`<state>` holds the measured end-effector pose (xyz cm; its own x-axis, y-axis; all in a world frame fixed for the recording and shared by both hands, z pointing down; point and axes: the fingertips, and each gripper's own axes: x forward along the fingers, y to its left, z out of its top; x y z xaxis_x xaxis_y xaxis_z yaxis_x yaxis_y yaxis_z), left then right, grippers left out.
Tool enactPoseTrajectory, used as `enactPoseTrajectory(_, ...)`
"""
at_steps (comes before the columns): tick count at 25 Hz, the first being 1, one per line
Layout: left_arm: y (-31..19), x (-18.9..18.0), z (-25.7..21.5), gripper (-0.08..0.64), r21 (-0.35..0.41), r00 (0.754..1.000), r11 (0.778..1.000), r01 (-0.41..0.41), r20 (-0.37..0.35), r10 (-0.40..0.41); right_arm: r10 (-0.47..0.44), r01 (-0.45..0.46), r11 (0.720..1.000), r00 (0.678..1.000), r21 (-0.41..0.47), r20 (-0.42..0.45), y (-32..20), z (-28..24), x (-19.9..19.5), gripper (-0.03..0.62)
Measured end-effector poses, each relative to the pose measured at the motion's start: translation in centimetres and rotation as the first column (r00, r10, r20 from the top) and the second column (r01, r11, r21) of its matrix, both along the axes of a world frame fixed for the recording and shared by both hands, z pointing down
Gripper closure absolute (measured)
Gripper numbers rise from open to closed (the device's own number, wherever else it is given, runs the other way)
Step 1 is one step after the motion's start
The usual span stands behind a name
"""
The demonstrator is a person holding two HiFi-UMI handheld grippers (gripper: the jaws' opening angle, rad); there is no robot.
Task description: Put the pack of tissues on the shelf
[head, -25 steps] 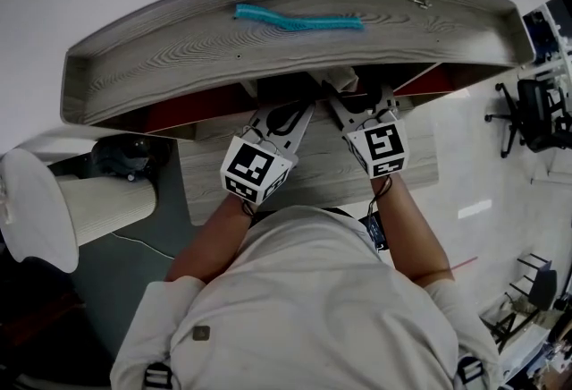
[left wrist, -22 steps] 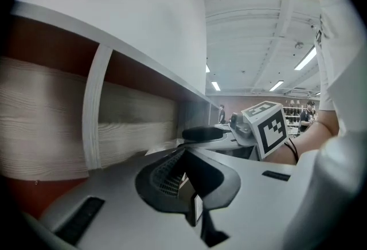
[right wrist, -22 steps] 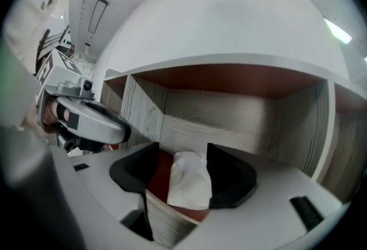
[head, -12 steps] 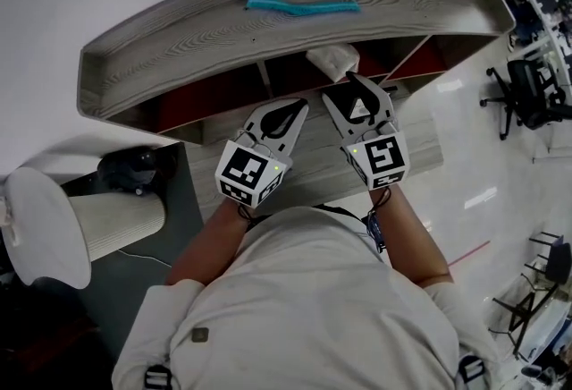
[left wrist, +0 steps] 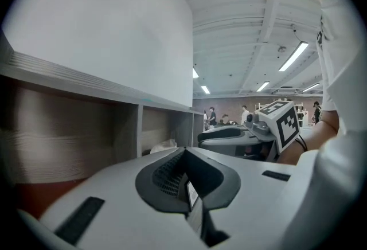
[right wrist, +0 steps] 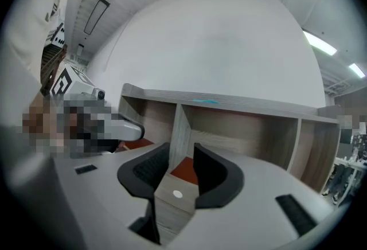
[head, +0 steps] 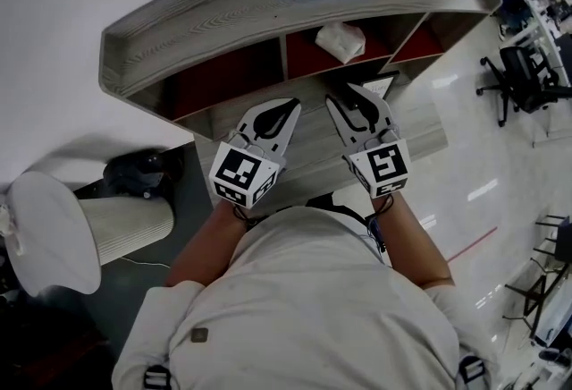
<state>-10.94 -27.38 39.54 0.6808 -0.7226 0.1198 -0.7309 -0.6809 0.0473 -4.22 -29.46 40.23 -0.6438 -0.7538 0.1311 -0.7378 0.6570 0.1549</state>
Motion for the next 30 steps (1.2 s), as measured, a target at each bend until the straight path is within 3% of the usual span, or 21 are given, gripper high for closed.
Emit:
enactPoseTrajectory(7, 3.9, -2.0, -0.1, 0.546, 0.007, 0.999, 0.999, -0.038, -0.009, 0.038, 0.017, -0.017, 1.000, 1.000, -0.009, -0.026, 5.0, 0.0, -1.2, 0.531)
enactPoseTrajectory(12, 6.5, -2.9, 0.6, 0.546, 0.002, 0.998, 0.998, -0.066, -0.009, 0.066, 0.030, -0.031, 0.999, 0.999, -0.015, -0.040, 8.3, 0.0, -1.7, 0.560)
enactPoseTrajectory(17, 8.2, -2.7, 0.8, 0.546, -0.002, 0.995, 0.995, -0.100, -0.022, 0.100, 0.015, -0.017, 0.999, 0.999, -0.033, -0.052, 11.3, 0.1, -2.0, 0.565)
enactPoseTrajectory(30, 11.8, -0.8, -0.3, 0.546, 0.010, 0.996, 0.997, -0.080, -0.031, 0.080, -0.001, 0.000, 0.999, 1.000, -0.054, -0.016, 15.1, -0.8, 0.3, 0.566)
